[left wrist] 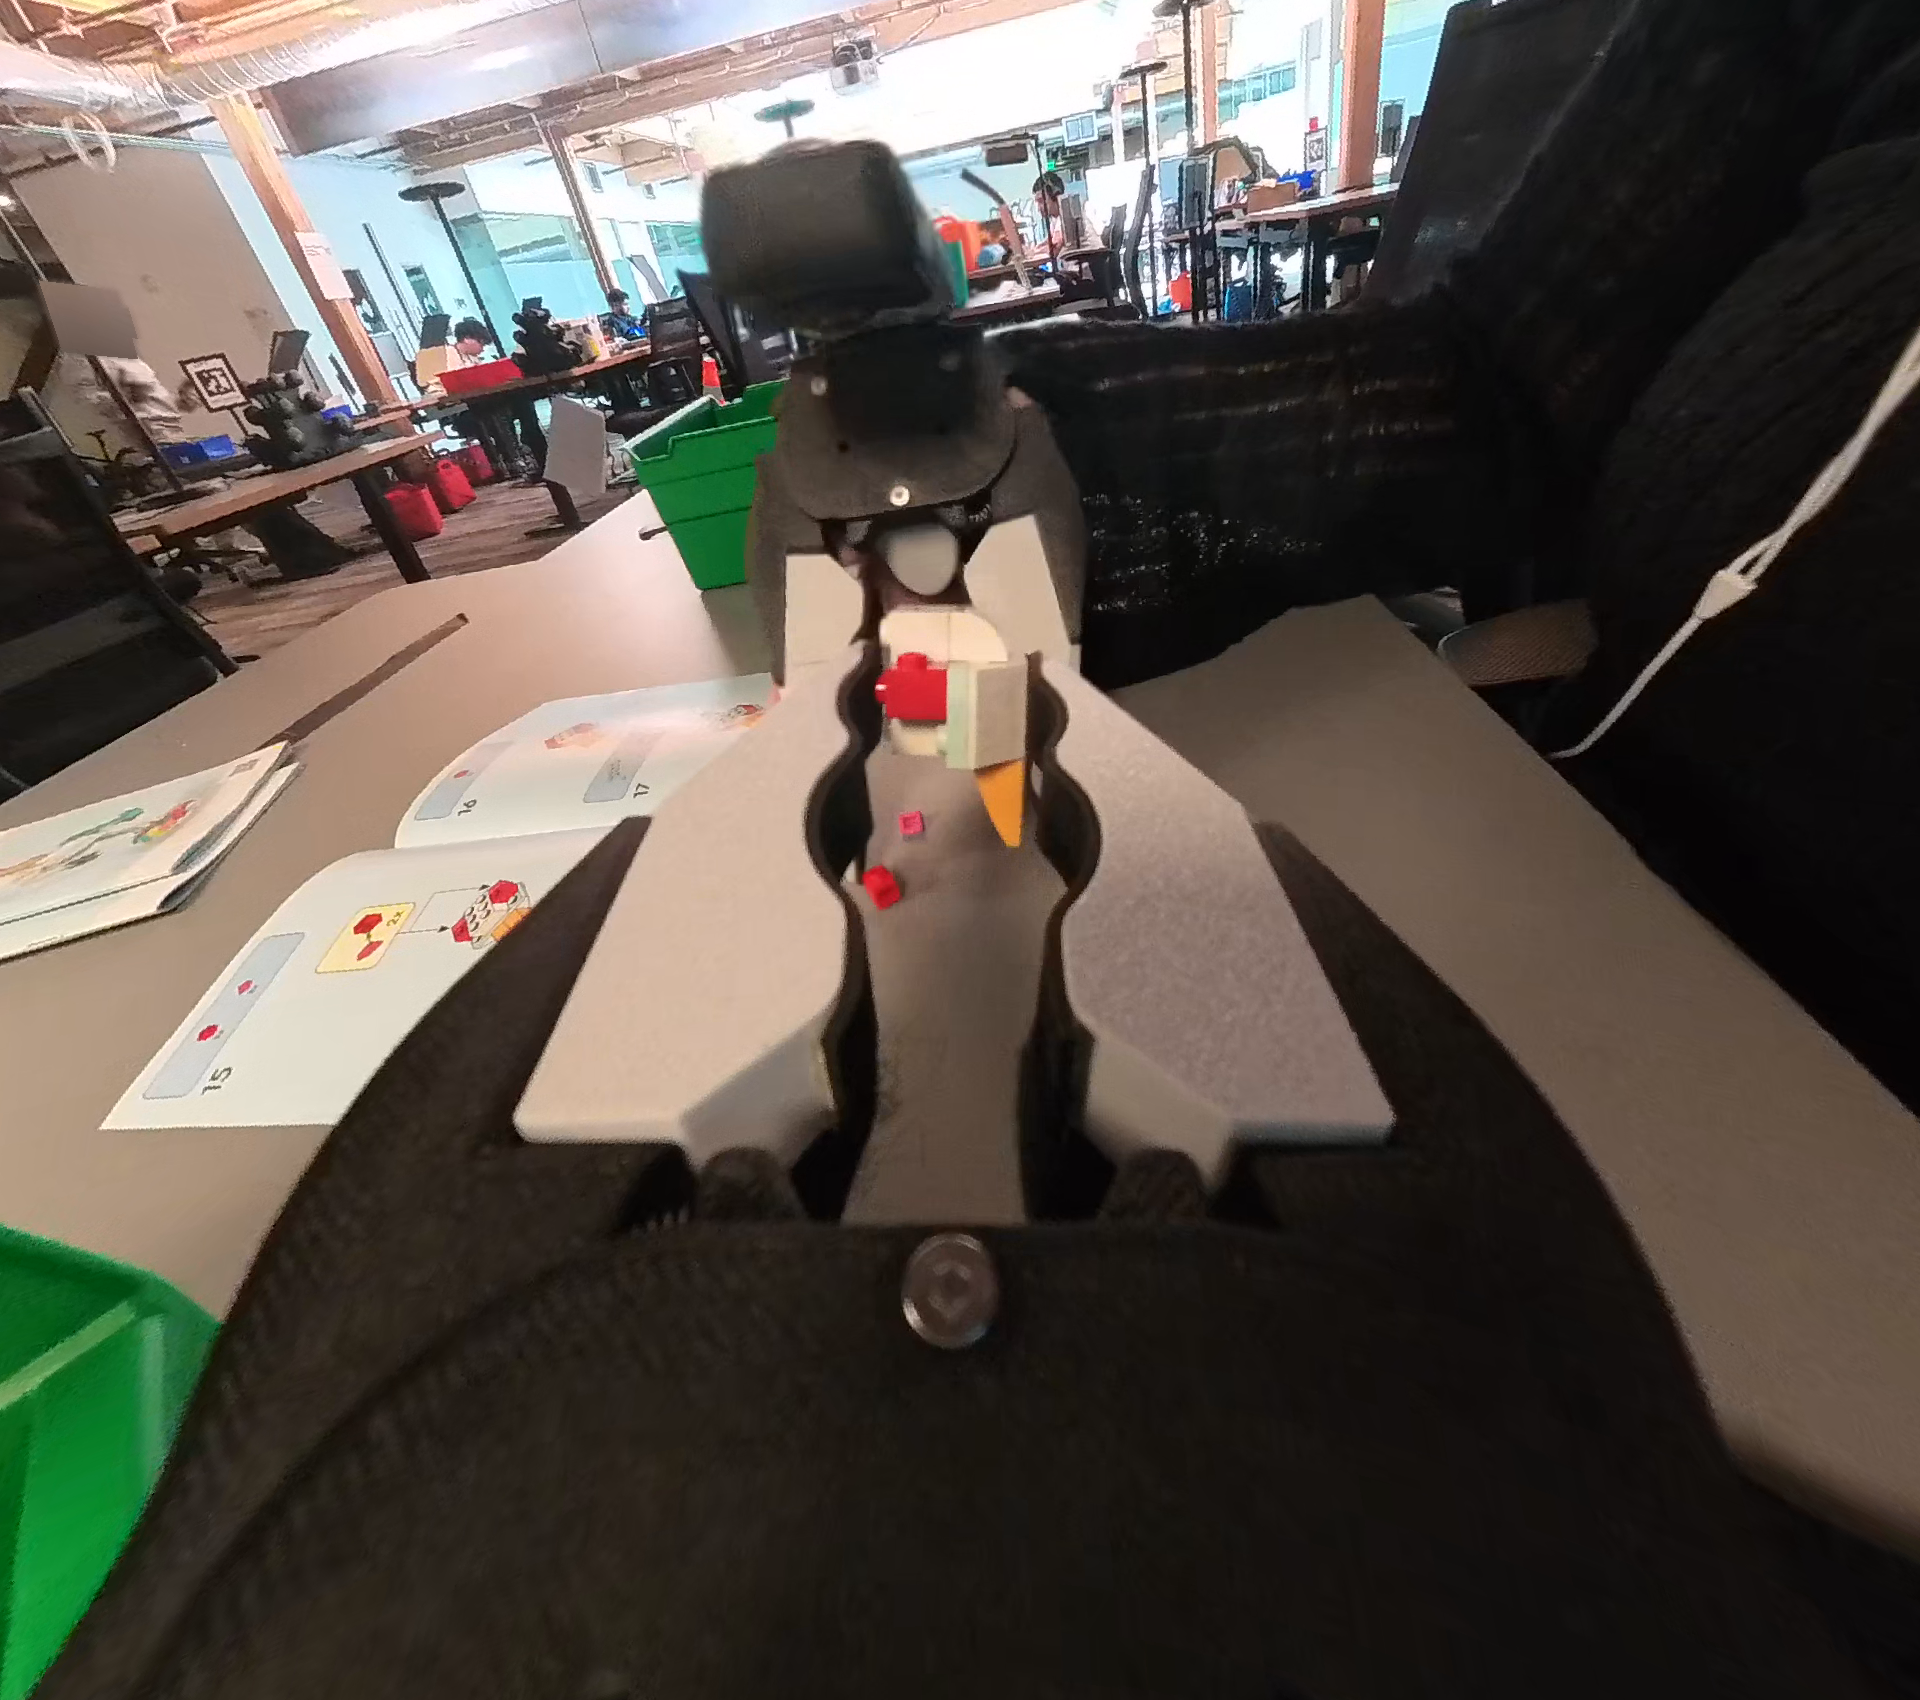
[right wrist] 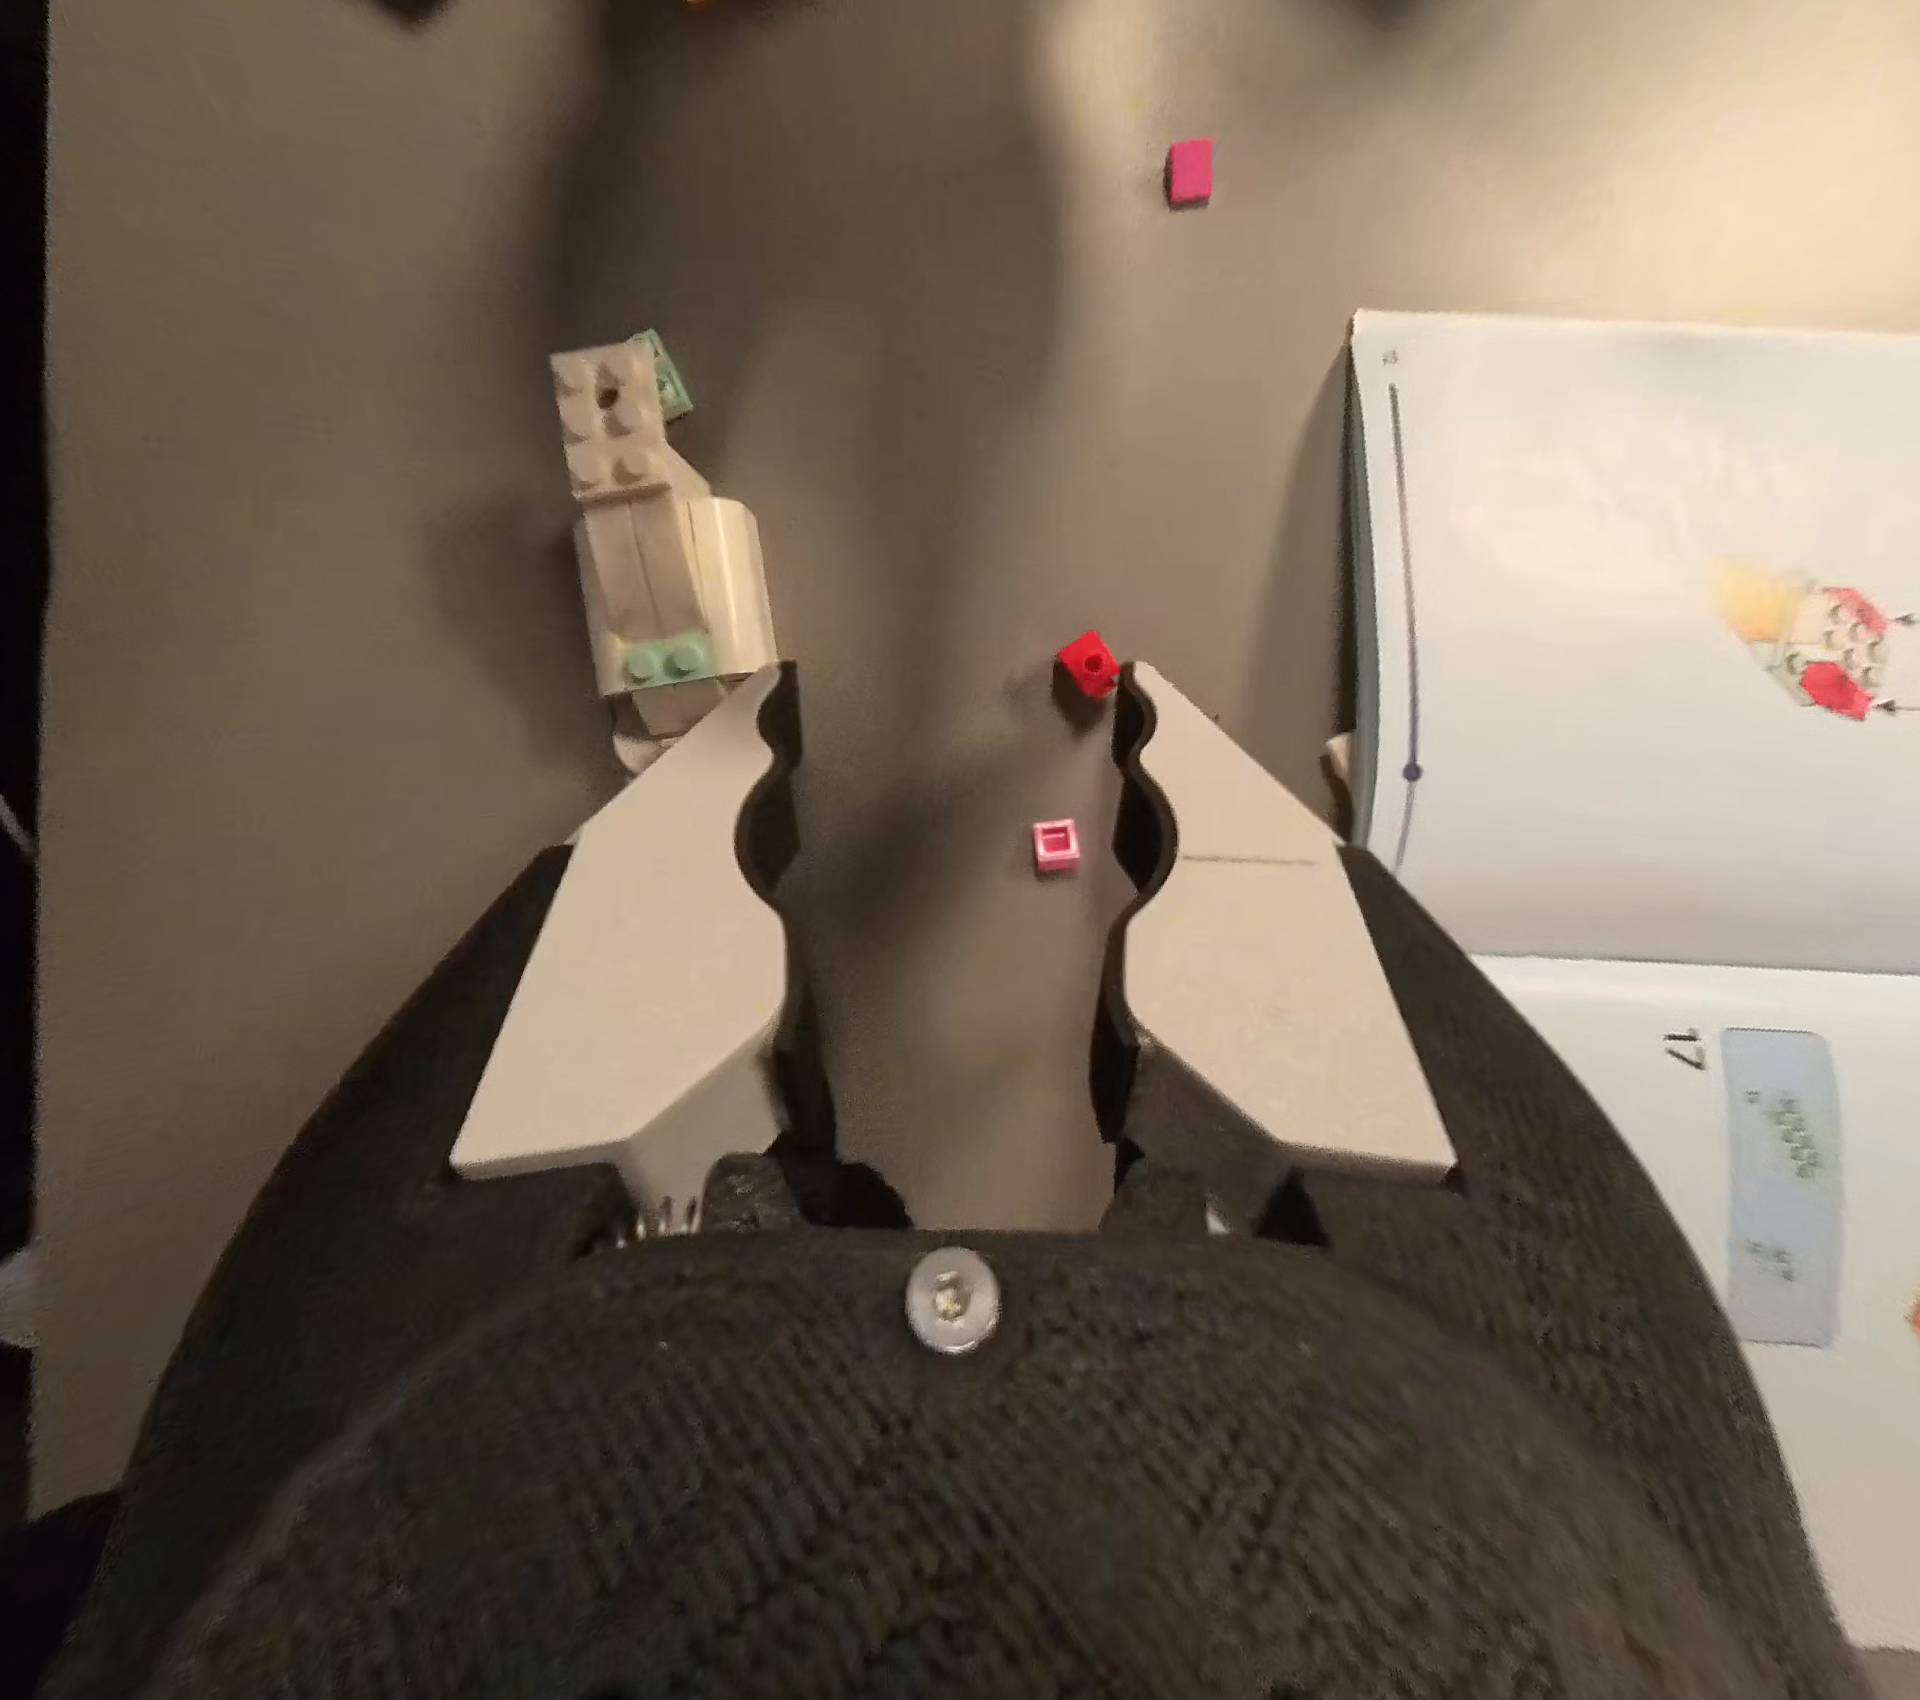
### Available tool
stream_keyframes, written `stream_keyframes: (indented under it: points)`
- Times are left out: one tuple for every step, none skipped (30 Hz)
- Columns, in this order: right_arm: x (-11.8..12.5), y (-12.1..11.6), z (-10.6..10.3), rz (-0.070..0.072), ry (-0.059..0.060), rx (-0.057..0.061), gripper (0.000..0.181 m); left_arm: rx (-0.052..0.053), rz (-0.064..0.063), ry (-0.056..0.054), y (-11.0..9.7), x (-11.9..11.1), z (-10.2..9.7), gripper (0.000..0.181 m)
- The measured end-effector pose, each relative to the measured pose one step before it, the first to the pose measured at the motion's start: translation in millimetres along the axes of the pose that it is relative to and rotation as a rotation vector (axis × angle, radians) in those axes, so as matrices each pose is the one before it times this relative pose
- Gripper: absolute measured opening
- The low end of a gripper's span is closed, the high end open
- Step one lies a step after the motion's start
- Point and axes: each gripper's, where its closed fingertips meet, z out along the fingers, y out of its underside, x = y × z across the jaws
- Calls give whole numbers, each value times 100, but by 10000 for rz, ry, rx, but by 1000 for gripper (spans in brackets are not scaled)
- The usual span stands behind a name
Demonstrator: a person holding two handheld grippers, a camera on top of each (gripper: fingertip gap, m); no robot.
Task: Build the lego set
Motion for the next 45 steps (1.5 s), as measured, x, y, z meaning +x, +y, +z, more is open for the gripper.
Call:
stream_keyframes:
  points:
    - [-52, 110, 113, 239, -169, -24, 62, 17, -22, 5, -18, -15, -11, 26]
    - [9, -15, 92, 159, -108, 48, 64, 9, -13, 10, -8, -1, -14, 26]
    - [45, -53, 59, 128, -73, 29, 64, 3, -2, 11, -2, 9, 7, 26]
    - [59, -73, -2, 107, -32, -2, 66, 1, 5, 3, -3, 15, 4, 26]
    - [113, 1, -27, 52, 46, -75, 70, 4, 11, 4, -11, 25, 10, 26]
    - [156, -52, -49, -46, 140, -33, 73, 7, 8, 2, -14, 19, 3, 26]
    - [172, -263, -119, -133, 195, 111, 74, 15, 4, -13, -17, 11, 3, 26]
    - [212, -494, -206, -150, 261, 268, 74, 33, 5, -36, -42, -32, -1, 26]
    - [219, -776, -295, -107, 284, 457, 74, 58, 11, -60, -78, -69, -21, 26]
    - [63, -1130, -355, -41, 202, 683, 74, 84, 24, -75, -102, -71, -20, 26]
    - [-73, -1540, -354, -11, 136, 966, 73, 109, 26, -32, -140, -8, -31, 26]
    - [-210, -1847, -313, -35, 77, 1215, 70, 120, -2, 6, -163, 47, -11, 26]
    - [-383, -1892, -252, -78, -13, 1317, 66, 148, -57, 84, -206, 147, -10, 26]
    - [-607, -1729, -204, -84, -139, 1279, 62, 180, -130, 155, -242, 225, -15, 26]
    - [-837, -1335, -151, -54, -289, 1011, 56, 176, -169, 109, -242, 135, -9, 26]
    - [-739, -759, -45, -10, -288, 536, 51, 180, -160, 59, -242, 45, -34, 26]
    - [-376, -238, 38, -12, -107, 140, 50, 207, -157, 38, -310, -10, -70, 26]
    - [-2, -34, 31, -21, 90, 24, 47, 254, -153, 61, -406, 24, -109, 26]
    - [48, -104, 16, 41, 83, 126, 42, 261, -158, -11, -427, -100, -133, 26]
    - [-66, -299, -14, 165, -51, 293, 37, 233, -141, -46, -386, -149, -135, 26]
    - [-69, -486, -36, 232, -90, 393, 31, 169, -118, -40, -275, -152, -137, 26]
    - [-19, -540, -36, 151, -40, 391, 29, 100, -97, -44, -142, -166, -101, 26]
    - [59, -434, -23, -43, 67, 305, 28, 71, -87, -66, -97, -185, -87, 26]
    - [119, -199, -13, -241, 162, 155, 26, 93, -111, -62, -107, -166, -63, 26]
    - [86, 11, 20, -346, 180, 21, 24, 99, -137, 28, -115, -41, -49, 26]
    - [-2, 86, 52, -317, 133, -21, 21, 69, -171, 89, -72, 55, -16, 26]
    - [-113, 33, 84, -175, 34, 12, 20, 11, -176, 127, 29, 111, 18, 26]
    - [-170, 14, 110, 7, -61, 40, 20, -50, -127, 80, 124, 56, 39, 26]
    - [-125, -31, 114, 111, -77, 69, 20, -70, -51, 74, 173, 82, 63, 26]
    - [-85, -66, 96, 123, -68, 103, 20, -79, -19, 73, 169, 116, 66, 26]
    - [-158, 6, 81, 117, -120, 65, 18, -33, -21, 82, 94, 147, 69, 26]
    - [-157, 72, 73, 123, -117, 24, 17, 15, -49, 87, 12, 147, 51, 26]
    - [-83, 35, 33, 103, -77, 50, 16, 18, -69, 23, 11, 38, 34, 26]
    - [-97, -34, -12, 79, -91, 77, 13, 59, -86, -18, -11, -39, 9, 26]
    - [-57, -51, -50, 57, -65, 59, 10, 46, -128, 98, 19, 120, 45, 26]
    - [-37, -51, -53, 4, -33, 35, 9, 32, -194, 156, 25, 175, 46, 26]
    - [-17, 9, -60, -63, -6, -16, 8, 36, -203, 42, -2, -1, 53, 26]
    - [-8, 62, -33, -133, 22, -63, 8, -15, -124, 33, 59, -6, 14, 26]
    - [40, 40, -30, -197, 81, -60, 8, -49, -57, 7, 84, -21, 2, 26]
    - [69, 19, -29, -245, 114, -67, 8, -37, -37, -46, 38, -100, -18, 26]
    - [41, 42, -15, -253, 105, -75, 8, -44, -37, -20, 41, -58, -11, 26]
    - [73, 53, -7, -264, 132, -83, 8, -52, -37, -22, 48, -52, 4, 27]
    - [94, 82, 10, -320, 169, -106, 8, -56, -34, -91, 44, -151, 4, 28]
    - [72, 114, 23, -358, 165, -123, 8, -61, 0, -83, 60, -137, -15, 29]
    - [70, 92, -5, -336, 164, -108, 8, -72, 29, -74, 71, -116, -10, 30]
